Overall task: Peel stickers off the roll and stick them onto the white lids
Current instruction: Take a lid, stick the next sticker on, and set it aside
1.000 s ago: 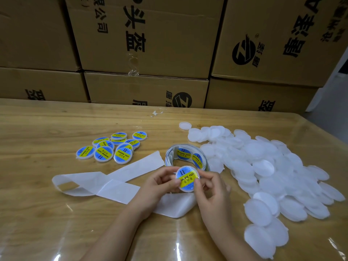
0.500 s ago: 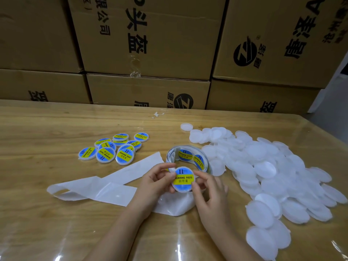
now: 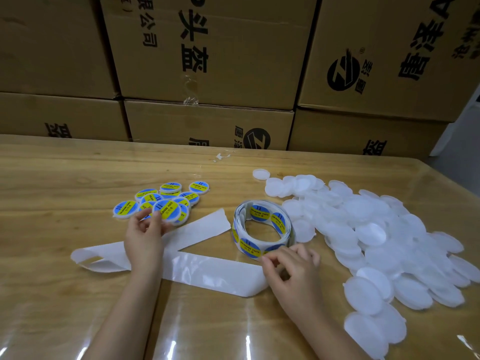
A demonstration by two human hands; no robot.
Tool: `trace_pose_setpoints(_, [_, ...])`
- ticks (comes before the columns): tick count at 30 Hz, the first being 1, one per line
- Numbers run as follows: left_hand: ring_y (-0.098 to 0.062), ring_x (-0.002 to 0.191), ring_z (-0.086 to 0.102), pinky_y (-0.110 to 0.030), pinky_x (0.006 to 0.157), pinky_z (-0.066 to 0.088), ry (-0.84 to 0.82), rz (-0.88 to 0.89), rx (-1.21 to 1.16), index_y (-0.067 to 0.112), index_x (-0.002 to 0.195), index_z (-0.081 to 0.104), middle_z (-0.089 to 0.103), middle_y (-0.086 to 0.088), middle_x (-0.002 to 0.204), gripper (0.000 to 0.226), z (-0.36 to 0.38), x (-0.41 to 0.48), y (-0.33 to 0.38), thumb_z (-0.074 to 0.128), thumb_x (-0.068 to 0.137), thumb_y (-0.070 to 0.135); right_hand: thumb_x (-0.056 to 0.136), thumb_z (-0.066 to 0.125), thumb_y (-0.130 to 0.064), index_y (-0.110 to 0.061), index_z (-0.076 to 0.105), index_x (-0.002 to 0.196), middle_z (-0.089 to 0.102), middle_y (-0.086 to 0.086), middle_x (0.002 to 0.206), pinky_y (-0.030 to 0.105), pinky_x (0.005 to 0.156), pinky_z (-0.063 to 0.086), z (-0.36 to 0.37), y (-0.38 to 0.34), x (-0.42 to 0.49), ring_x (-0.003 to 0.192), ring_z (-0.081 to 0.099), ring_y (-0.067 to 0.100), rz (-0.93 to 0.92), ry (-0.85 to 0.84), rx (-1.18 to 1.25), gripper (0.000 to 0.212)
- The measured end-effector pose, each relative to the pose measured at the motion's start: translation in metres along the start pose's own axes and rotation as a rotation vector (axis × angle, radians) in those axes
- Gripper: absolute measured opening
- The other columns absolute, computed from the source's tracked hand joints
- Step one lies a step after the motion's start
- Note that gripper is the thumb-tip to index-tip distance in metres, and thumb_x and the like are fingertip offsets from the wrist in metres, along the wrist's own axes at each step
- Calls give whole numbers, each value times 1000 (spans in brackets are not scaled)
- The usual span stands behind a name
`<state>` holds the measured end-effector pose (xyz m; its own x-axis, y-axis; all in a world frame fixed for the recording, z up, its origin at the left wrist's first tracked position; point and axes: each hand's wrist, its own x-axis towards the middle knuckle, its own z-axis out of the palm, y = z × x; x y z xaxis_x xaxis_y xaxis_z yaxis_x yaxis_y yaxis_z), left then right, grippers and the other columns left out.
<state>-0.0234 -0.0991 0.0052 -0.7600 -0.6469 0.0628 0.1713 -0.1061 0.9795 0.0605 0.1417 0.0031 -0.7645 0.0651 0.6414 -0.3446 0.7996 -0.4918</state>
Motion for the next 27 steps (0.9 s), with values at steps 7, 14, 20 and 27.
trace_pose_setpoints(7, [-22, 107, 61, -28, 91, 40, -18, -60, 259, 7, 127, 53, 68, -9, 106, 36, -3, 0, -3, 53, 93, 20, 82, 54, -37, -26, 58, 62, 53, -16, 57, 27, 82, 25, 1, 0, 0, 69, 43, 5, 6, -7, -13, 24])
trace_pose_setpoints(14, [-26, 109, 50, -33, 92, 37, -135, 70, 544, 5, 138, 43, 41, -16, 142, 48, 1, -5, 0, 50, 90, 6, 83, 51, -38, -24, 61, 62, 55, -15, 58, 21, 87, 23, 0, 2, 0, 70, 44, 5, 14, -15, -25, 27])
trace_pose_setpoints(20, [-42, 115, 44, -49, 89, 37, -105, 339, 997, 0, 118, 61, 48, -23, 128, 34, 3, -19, 3, 59, 84, 6, 83, 51, -36, -23, 59, 61, 53, -14, 56, 24, 83, 25, -1, 0, 1, 68, 44, 6, 14, -15, -26, 27])
trace_pose_setpoints(27, [-39, 89, 53, -42, 68, 37, -251, 479, 1361, -1, 87, 61, 54, -21, 94, 21, 5, -30, -1, 63, 83, 19, 84, 49, -36, -23, 62, 62, 55, -15, 58, 18, 89, 22, -2, 0, 0, 68, 48, 9, 17, -26, -29, 29])
